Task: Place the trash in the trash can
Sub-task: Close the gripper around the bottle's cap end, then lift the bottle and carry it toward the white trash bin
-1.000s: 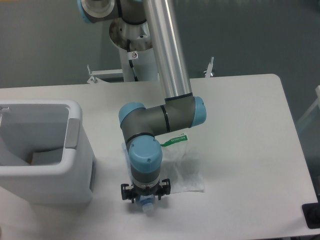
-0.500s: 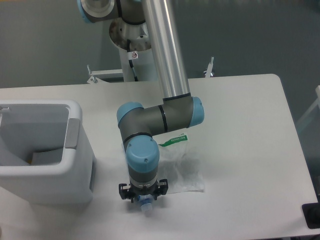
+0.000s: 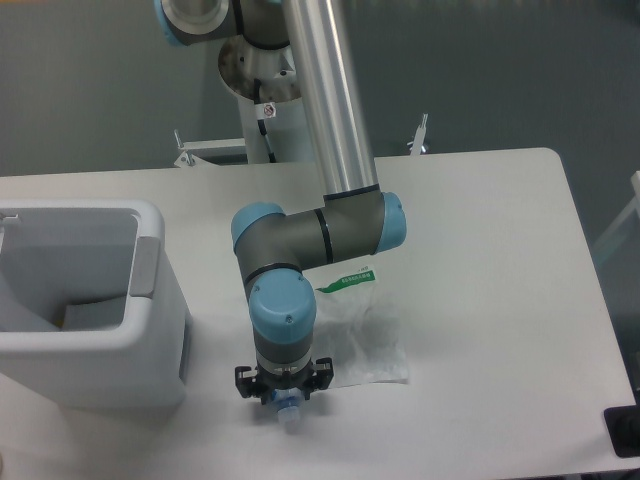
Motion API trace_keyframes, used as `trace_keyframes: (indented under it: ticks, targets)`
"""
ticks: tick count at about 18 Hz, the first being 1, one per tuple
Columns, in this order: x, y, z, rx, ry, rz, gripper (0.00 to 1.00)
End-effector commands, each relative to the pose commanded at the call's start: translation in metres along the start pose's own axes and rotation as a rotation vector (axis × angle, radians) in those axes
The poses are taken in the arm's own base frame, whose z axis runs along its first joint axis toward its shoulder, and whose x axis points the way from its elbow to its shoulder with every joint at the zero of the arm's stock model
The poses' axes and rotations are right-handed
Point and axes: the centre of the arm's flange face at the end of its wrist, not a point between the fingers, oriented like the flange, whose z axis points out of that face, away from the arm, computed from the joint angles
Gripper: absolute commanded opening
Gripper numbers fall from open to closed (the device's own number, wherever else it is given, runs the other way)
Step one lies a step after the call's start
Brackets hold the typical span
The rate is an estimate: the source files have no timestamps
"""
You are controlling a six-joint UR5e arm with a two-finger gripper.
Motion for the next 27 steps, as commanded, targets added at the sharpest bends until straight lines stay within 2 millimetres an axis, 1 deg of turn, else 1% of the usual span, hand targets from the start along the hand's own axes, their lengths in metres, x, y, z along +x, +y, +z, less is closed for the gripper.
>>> trace_keyframes:
  ticks: [4,7,8,11,12,13,16,18,19,20,21,22,25,27]
  targets:
    - [0.000,0.000,-0.002,0.003,-0.002,0.002,0.67]
    - [-0.001,-0.006,-0.013,0.025,-0.007,0.009,0.67]
    - [-0.002,-0.010,-0.019,0.039,-0.011,0.010,0.67]
    - [-0.004,-0.025,-0.052,0.102,-0.021,0.014,0.68]
    - [-0.007,-0.032,-0.068,0.134,-0.028,0.013,0.68]
    - [-0.013,-0.040,-0.088,0.172,-0.035,0.006,0.68]
    - [-0.038,-0.063,-0.161,0.325,-0.068,-0.017,0.68]
    - [-0.060,-0.069,-0.208,0.446,-0.097,-0.040,0.68]
    - [-0.063,-0.069,-0.225,0.492,-0.110,-0.040,0.68]
    - [-0.065,-0.068,-0.236,0.530,-0.119,-0.042,0.68]
    - [-0.068,-0.068,-0.252,0.572,-0.130,-0.045,0.68]
    - [-0.072,-0.064,-0.274,0.615,-0.142,-0.048,0.68]
    - [-0.061,-0.051,-0.325,0.689,-0.155,-0.038,0.68]
    - [-0.051,-0.043,-0.349,0.723,-0.152,-0.037,0.68]
